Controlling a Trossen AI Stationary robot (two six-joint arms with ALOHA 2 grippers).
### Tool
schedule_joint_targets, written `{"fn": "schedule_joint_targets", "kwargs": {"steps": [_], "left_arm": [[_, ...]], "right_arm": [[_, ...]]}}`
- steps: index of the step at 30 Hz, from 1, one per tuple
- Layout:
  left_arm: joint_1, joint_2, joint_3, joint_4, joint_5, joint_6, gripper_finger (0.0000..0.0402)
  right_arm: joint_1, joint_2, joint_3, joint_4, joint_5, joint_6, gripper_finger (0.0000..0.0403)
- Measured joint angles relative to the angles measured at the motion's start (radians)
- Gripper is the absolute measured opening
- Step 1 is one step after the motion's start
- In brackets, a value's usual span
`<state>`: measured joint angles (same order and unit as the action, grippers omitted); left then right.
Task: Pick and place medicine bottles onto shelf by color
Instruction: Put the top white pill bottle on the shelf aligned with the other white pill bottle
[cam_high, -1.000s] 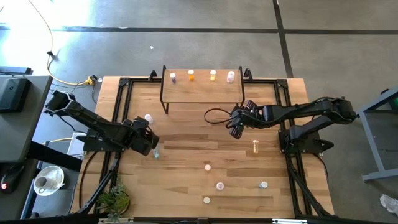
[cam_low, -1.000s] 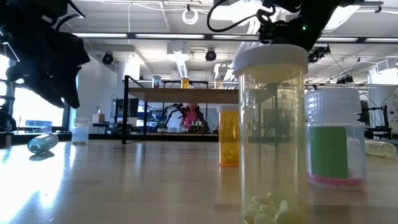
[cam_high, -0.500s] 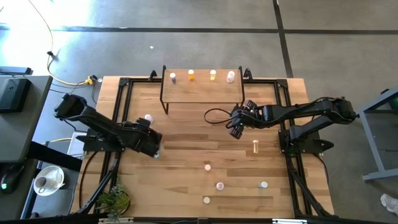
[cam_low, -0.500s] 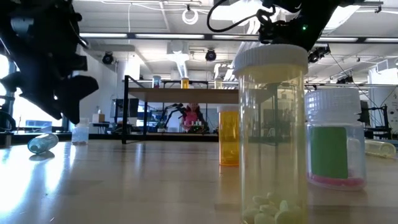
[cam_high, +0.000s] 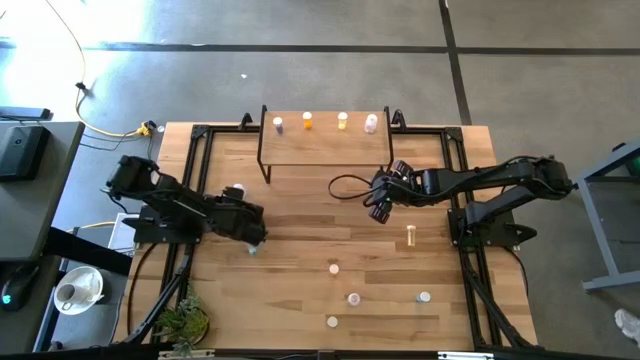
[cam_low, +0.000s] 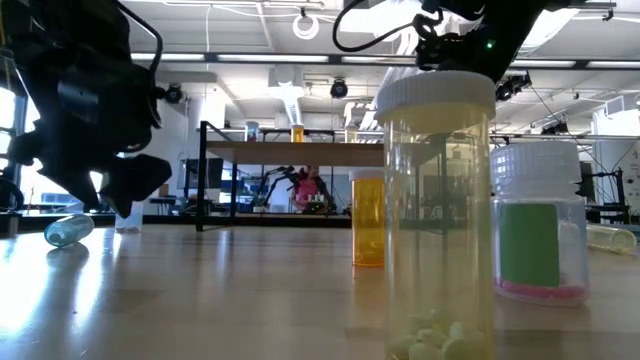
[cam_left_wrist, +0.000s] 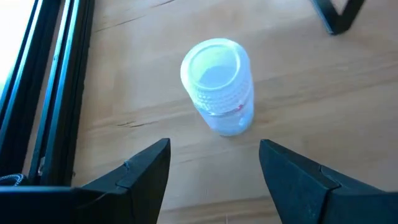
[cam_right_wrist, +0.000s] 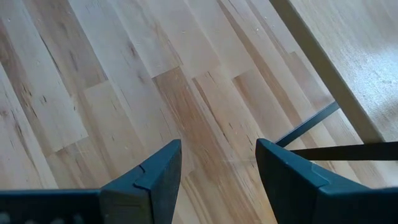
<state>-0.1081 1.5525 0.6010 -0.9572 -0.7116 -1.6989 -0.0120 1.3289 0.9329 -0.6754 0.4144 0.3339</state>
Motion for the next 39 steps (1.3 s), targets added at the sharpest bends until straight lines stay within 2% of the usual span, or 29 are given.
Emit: {"fn": "schedule_joint_targets", "kwargs": {"steps": [28, 39], "left_arm": [[0.188, 0.139, 0.002, 0.180, -0.078, 0.111, 0.0234], [0.216, 0.139, 0.002, 0.186, -0.083, 0.141, 0.0200]], "right_arm": [[0.000, 0.000, 0.000, -0.005, -0.005, -0.002, 0.0197], [0.000, 0.000, 0.000, -0.005, -0.005, -0.002, 0.0197]]}}
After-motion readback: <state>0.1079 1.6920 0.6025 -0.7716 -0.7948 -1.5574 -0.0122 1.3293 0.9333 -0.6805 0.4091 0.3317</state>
